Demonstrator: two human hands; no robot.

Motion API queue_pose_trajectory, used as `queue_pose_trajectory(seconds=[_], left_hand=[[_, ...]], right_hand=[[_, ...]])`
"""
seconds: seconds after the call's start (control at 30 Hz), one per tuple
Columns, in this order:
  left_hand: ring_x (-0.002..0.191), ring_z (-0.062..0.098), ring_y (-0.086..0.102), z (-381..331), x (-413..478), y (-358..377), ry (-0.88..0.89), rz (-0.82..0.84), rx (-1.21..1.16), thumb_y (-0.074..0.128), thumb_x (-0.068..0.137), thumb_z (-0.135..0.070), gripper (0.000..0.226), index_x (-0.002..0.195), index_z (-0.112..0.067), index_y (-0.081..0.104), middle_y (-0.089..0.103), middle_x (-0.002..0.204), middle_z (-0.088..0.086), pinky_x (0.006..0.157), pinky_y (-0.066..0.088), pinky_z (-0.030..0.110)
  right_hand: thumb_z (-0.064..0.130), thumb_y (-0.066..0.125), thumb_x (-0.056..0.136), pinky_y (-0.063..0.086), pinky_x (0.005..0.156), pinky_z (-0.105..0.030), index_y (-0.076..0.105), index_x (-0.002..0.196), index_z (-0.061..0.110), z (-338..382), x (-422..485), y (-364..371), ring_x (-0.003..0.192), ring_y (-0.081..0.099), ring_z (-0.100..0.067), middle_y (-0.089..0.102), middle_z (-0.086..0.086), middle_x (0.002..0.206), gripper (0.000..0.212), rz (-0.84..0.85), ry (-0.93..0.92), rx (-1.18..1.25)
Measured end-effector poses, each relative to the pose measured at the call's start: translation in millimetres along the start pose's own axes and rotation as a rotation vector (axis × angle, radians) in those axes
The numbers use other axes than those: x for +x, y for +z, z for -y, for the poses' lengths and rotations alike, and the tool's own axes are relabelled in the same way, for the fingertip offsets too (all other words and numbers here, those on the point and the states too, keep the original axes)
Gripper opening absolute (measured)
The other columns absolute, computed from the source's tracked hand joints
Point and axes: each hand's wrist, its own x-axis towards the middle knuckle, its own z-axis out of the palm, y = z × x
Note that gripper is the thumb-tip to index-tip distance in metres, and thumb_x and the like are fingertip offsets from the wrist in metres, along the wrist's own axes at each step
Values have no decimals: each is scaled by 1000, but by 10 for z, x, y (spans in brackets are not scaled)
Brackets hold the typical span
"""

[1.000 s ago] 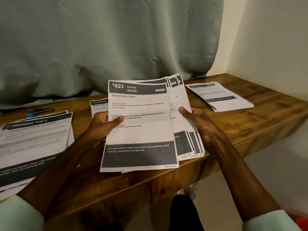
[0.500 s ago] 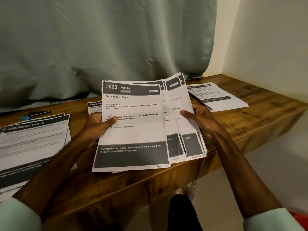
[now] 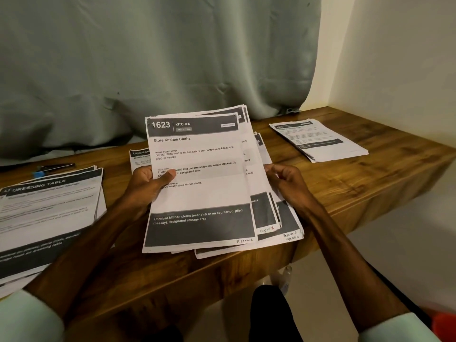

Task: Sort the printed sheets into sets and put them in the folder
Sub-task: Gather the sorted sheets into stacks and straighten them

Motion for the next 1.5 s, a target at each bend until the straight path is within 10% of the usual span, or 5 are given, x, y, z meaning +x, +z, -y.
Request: queue_pose_trajectory(seconds=[0.17,0.43,0.93,1.23,1.5], left_hand=[[89,20,77,56,19,10,24,6,6,63,97,-3,20,116,-3,67,78,101,-1,74,63,28],[99,29,75,83,12,10,4,37,3,64,97,-7,19,115,-9,70,76,113,10,83,63,38],[99,30,75,69,49,-9,-16,6,-1,65,96,-7,20,116,-6,70,76,113,11,83,63,38],[103,30,74,5,36,-63,-20,-11,37,65,97,-10,30,125,-2,65,73,119,12,89,61,43],[99,27,75,-2,60,-105,-39,-61,73,68,95,-15,16,111,-15,71,77,110,4,88,59,43]], right_hand=[[45,59,99,59,78,-35,70,109,-6,159,-31,2,92,74,-29,76,-19,104,54,21,211,149],[8,69,94,60,91,-45,69,119,-5,163,7,62,106,73,-34,74,-16,116,28,73,218,295],[30,87,79,52,93,-67,73,104,-7,261,-51,31,100,70,-47,73,-27,107,47,-62,251,214],[6,71,92,62,64,-32,70,114,1,384,-22,-257,88,77,-28,78,-12,104,23,-30,203,206],[3,73,90,63,84,-42,55,138,18,407,116,-524,106,73,-25,72,-5,125,54,-85,37,-26]])
